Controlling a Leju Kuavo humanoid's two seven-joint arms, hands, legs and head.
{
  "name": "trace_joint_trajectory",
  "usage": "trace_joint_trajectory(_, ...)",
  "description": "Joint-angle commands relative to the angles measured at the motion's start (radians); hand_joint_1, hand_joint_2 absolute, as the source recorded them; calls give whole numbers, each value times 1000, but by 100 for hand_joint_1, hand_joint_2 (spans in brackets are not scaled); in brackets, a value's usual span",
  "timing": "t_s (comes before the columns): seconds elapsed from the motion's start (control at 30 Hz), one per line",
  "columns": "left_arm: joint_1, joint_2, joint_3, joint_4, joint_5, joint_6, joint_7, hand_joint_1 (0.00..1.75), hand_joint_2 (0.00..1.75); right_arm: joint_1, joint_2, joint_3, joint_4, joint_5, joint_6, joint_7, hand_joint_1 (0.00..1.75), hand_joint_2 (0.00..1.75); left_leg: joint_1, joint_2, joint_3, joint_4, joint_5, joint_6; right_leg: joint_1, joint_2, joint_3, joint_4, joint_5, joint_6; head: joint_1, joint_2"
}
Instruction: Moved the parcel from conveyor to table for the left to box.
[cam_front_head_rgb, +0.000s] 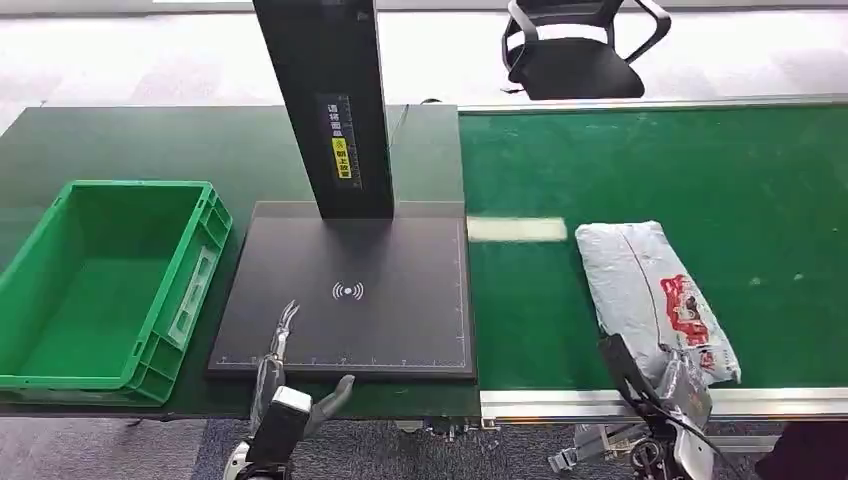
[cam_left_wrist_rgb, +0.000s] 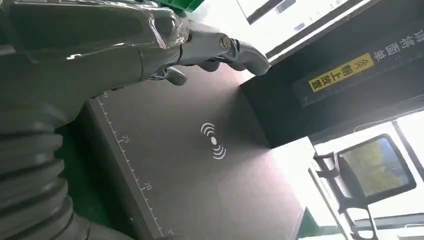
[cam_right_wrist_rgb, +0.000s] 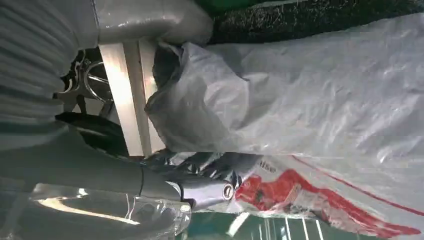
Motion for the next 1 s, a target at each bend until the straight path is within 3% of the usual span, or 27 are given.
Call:
trace_joint_trajectory(0.03,-28,-41,13,55,6,-3,3,0,175,4,-9,-37,62,11,10,-2,175,175,0,-3,0,-1,1,2,1,-3,1,-1,0,-2,0,0)
trace_joint_trajectory(0.23,-29,-41,13,61,9,-3,1,0,175,5,0,-48,37,15,-22,-14,175,175,0,-3,1,-1,0,2,1,-4,2,-1,-1,-2,0,0)
trace_joint_trajectory(0.37,-25,-45,17,57,9,-1,0,0,175,10,27,-73,-50,-18,-118,-64,175,175,0,-4,0,-1,1,3,0,-4,1,-1,0,-3,0,0)
trace_joint_trajectory(0.43,-15,-50,22,46,9,1,-2,0,175,27,62,-91,-166,-104,-220,-163,175,175,-1,-2,-1,0,0,2,0,-3,0,0,0,-2,0,0)
trace_joint_trajectory(0.47,-11,-51,23,42,8,1,-4,0,175,43,72,-83,-223,-115,-217,-163,175,175,0,-3,-1,-1,1,3,0,-4,0,-1,0,-3,0,0)
trace_joint_trajectory(0.53,-12,-53,26,48,6,2,-8,0,175,77,107,-75,-354,-240,-304,-294,175,175,-1,-2,-2,0,0,2,0,-2,-1,1,-1,-2,0,0)
trace_joint_trajectory(0.57,-13,-54,27,51,6,2,-9,0,175,90,117,-68,-393,-253,-302,-297,175,175,-1,-3,-2,-1,0,3,0,-3,-1,0,-1,-4,0,0)
trace_joint_trajectory(0.63,-19,-57,29,61,3,6,-15,0,175,127,146,-32,-513,-419,-365,-454,175,175,-1,-3,-2,0,0,2,0,-2,-2,1,-1,-2,0,0)
trace_joint_trajectory(0.67,-22,-58,28,65,2,7,-17,0,175,142,159,-15,-554,-430,-364,-457,175,175,-1,-3,-2,-1,0,2,0,-3,-1,1,-1,-4,0,0)
trace_joint_trajectory(0.73,-26,-58,29,70,1,13,-21,0,175,174,177,42,-653,-577,-397,-583,175,175,-1,-3,-3,0,0,2,0,-2,-2,1,-1,-3,0,0)
trace_joint_trajectory(0.77,-27,-58,29,72,1,15,-22,0,175,184,184,59,-682,-568,-403,-572,175,175,-1,-3,-2,0,0,3,0,-3,-2,1,-1,-4,0,0)
trace_joint_trajectory(0.8,-29,-57,30,79,2,18,-24,0,175,198,186,104,-737,-687,-390,-649,175,175,-1,-2,-3,0,0,2,0,-2,-2,2,-1,-3,0,0)
trace_joint_trajectory(0.97,-55,-56,27,127,4,20,-35,0,175,202,167,273,-849,-801,-397,-679,175,175,-1,-2,-3,0,0,3,0,-2,-2,1,0,-3,0,0)
trace_joint_trajectory(1.0,-69,-57,25,143,5,19,-40,0,175,182,132,363,-885,-843,-410,-679,175,175,-2,0,-4,0,0,3,-1,0,-4,2,0,-3,0,0)
